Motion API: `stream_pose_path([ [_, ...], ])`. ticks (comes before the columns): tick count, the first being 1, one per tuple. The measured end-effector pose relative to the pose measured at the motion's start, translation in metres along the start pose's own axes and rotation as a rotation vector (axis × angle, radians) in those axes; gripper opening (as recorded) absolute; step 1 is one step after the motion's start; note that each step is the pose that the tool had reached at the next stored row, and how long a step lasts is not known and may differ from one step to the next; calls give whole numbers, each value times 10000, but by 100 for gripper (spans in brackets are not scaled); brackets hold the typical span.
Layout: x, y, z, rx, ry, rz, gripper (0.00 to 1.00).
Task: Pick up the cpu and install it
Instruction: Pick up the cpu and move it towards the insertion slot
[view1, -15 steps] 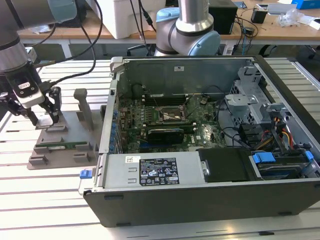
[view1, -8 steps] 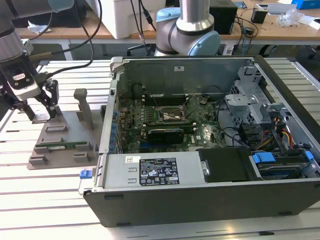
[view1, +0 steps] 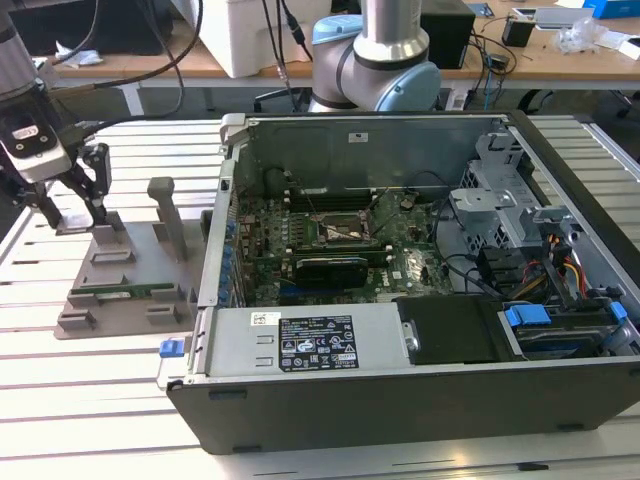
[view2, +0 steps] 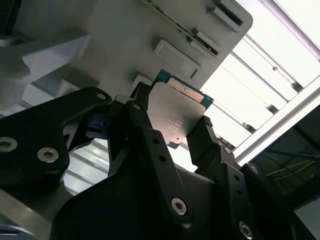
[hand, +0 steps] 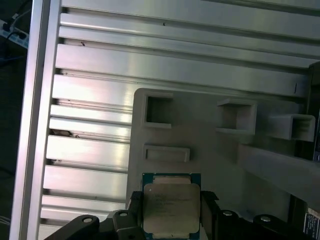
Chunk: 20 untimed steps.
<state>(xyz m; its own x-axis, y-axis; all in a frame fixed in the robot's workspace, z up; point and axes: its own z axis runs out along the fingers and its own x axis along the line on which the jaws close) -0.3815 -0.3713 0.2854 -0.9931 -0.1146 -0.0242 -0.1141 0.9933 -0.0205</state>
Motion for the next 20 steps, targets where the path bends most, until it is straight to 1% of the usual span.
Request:
stream_pose_path([
  [2,-2,-2,-83,0,-1,0,55],
  [5,-4,-3,-164,-1,-1,0,55],
  [7,-6,-5,-246,-1,-2,0,55],
  [11,-8,-7,-326,0,-1,0,55],
  [13,-10,-8,-384,0,-1,0,55],
  [16,-11,-9,-442,0,-1,0,55],
  [17,-12,-10,-480,-1,-1,0,55],
  [20,-13,-11,-525,0,-1,0,55],
])
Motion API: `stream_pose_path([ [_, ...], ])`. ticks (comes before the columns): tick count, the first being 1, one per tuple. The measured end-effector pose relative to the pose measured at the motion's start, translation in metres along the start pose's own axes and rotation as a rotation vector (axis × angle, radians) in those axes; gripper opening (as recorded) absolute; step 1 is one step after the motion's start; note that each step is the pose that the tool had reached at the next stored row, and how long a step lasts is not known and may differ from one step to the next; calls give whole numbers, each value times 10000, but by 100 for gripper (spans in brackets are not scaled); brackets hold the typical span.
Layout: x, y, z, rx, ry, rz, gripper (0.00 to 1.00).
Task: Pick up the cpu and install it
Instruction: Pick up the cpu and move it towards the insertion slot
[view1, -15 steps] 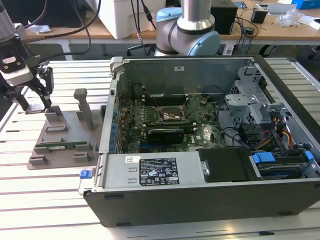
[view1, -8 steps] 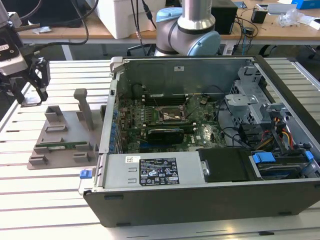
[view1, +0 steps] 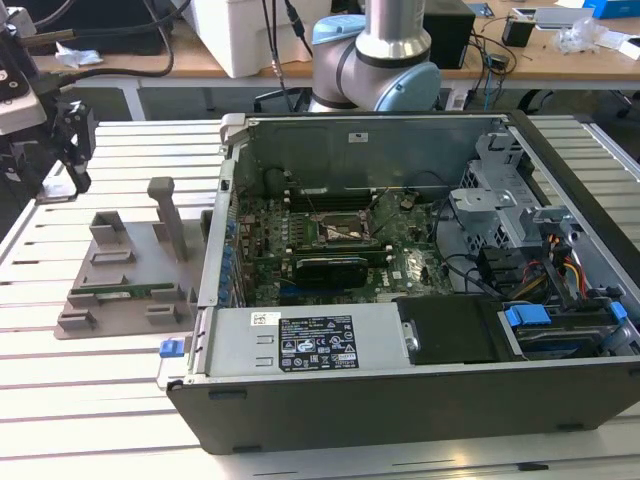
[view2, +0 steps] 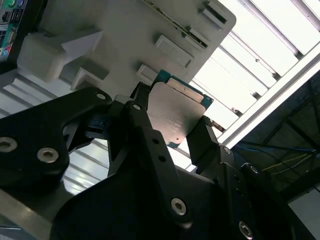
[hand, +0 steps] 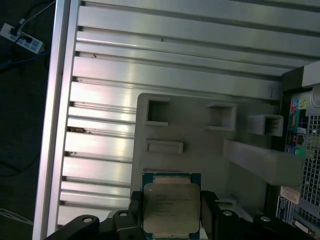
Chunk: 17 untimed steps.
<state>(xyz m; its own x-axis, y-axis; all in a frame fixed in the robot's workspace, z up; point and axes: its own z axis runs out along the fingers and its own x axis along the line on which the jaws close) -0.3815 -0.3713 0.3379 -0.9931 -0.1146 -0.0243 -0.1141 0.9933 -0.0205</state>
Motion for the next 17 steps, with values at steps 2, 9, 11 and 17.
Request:
stream_pose_path([
  [2,-1,-1,-30,0,-1,0,55],
  [9,-6,-4,-228,0,-1,0,55],
  [11,-7,-6,-283,0,0,0,55],
  [17,-10,-8,-399,0,0,0,55],
])
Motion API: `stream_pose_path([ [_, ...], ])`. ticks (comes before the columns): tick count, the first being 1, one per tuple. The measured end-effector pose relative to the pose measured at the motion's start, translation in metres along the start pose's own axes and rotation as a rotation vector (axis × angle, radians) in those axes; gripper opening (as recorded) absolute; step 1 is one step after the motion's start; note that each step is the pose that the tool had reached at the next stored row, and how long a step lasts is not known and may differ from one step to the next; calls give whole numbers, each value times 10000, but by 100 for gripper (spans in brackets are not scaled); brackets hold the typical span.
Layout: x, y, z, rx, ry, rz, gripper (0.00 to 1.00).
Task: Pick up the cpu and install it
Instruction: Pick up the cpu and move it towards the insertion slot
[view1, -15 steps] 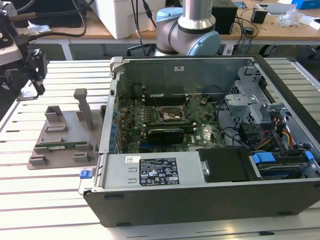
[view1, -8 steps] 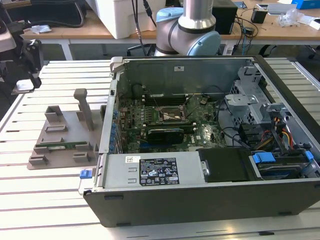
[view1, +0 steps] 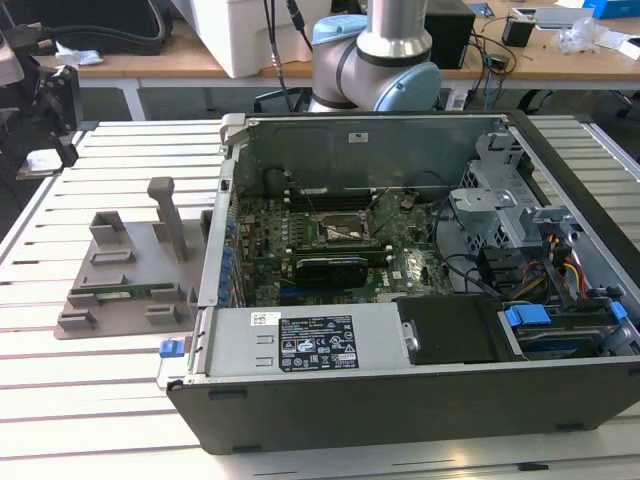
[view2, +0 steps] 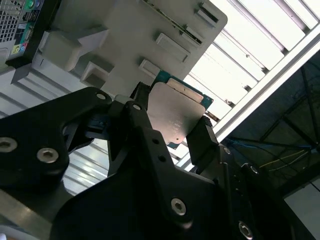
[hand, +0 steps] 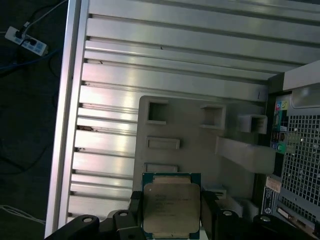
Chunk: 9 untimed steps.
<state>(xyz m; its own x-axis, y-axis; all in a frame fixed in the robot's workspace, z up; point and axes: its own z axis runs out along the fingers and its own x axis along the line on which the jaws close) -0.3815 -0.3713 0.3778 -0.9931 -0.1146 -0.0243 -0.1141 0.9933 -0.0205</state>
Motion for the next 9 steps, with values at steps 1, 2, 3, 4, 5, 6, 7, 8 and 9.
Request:
stream_pose_path([
  [1,-1,-1,-42,0,-1,0,55],
  [2,-2,-2,-71,0,-1,0,55],
  [3,-2,-1,-73,-2,-3,0,55],
  [4,-2,-1,-73,-2,-3,0,55],
  [5,-2,-2,-75,-1,-2,0,55],
  [6,-2,-1,-77,-1,0,0,55],
  [7,-2,-2,-77,0,-1,-1,55],
  [8,-2,-2,-78,-1,-1,1,55],
  [9,-2,-2,-79,0,-1,0,55],
])
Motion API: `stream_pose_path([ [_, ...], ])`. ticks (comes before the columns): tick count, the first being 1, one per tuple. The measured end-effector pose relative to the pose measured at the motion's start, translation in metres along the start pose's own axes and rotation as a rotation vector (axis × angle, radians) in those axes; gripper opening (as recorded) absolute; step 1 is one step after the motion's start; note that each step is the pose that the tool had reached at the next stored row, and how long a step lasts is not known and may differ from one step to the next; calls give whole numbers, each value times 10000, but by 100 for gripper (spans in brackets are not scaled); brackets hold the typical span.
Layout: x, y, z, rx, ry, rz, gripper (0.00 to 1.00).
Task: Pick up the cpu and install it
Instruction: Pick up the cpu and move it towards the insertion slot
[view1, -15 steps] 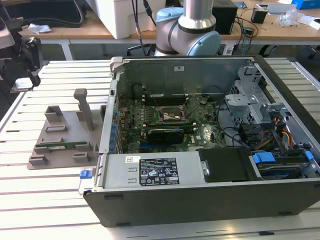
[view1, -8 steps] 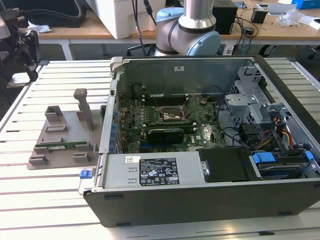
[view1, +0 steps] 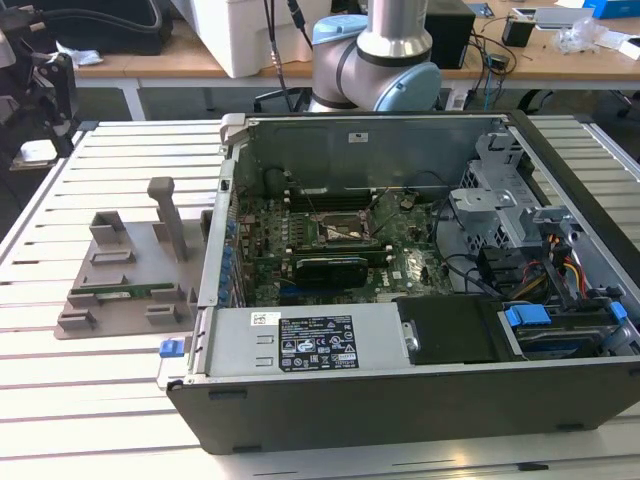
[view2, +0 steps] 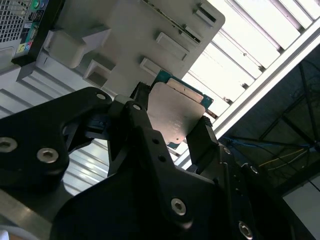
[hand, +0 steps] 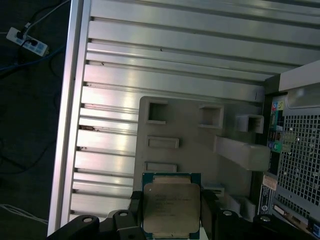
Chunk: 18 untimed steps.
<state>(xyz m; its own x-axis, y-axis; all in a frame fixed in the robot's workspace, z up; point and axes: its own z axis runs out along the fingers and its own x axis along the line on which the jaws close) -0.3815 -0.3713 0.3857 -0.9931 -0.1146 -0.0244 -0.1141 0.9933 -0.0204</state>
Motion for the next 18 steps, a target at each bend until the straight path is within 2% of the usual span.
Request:
stream_pose_path([
  [6,-6,-1,-3,1,2,-1,55],
  [9,-56,-6,-1,0,0,0,55],
  [11,-129,-15,1,0,1,0,55],
  [16,-239,-27,4,-1,15,0,55],
  [18,-336,-38,6,-5,48,-1,55],
])
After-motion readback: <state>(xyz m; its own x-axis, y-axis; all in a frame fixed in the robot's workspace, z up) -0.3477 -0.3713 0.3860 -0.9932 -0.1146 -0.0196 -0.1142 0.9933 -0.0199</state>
